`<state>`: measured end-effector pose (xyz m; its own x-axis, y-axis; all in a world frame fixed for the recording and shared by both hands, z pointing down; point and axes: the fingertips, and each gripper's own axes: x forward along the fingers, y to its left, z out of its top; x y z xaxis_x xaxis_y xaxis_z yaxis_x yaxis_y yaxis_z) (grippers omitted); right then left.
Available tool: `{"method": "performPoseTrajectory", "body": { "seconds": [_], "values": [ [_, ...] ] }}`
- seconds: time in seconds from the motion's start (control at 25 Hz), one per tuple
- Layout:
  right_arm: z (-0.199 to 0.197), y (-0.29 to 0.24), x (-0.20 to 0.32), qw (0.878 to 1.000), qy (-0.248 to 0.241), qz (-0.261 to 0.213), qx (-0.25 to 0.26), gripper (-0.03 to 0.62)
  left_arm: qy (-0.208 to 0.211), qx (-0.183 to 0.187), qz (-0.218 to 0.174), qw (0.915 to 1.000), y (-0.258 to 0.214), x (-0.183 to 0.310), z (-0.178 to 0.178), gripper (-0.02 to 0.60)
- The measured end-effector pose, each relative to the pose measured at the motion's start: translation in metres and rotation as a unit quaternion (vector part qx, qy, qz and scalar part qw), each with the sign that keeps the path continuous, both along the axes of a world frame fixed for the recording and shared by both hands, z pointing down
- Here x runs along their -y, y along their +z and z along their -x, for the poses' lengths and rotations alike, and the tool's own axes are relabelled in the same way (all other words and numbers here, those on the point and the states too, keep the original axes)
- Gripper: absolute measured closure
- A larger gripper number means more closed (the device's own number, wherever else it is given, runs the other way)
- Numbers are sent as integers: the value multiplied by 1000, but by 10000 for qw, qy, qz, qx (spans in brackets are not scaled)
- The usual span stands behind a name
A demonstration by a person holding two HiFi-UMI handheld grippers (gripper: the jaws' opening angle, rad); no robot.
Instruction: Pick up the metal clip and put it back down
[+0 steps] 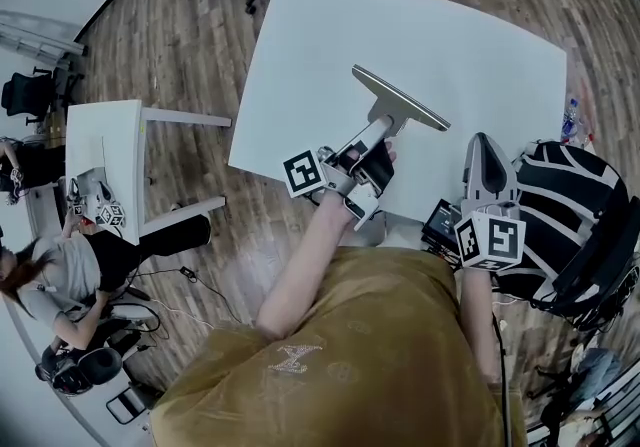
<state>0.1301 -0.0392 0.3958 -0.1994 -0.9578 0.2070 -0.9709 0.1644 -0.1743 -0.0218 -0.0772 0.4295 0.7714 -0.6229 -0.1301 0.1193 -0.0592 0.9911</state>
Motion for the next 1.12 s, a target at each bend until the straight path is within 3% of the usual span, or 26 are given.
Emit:
{"method": "performPoseTrajectory", "body": {
  "seconds": [1.12],
  "values": [
    [8,64,2,9970,-98,773,9,585,-96,420,798,9959,94,3,11,502]
  ]
}}
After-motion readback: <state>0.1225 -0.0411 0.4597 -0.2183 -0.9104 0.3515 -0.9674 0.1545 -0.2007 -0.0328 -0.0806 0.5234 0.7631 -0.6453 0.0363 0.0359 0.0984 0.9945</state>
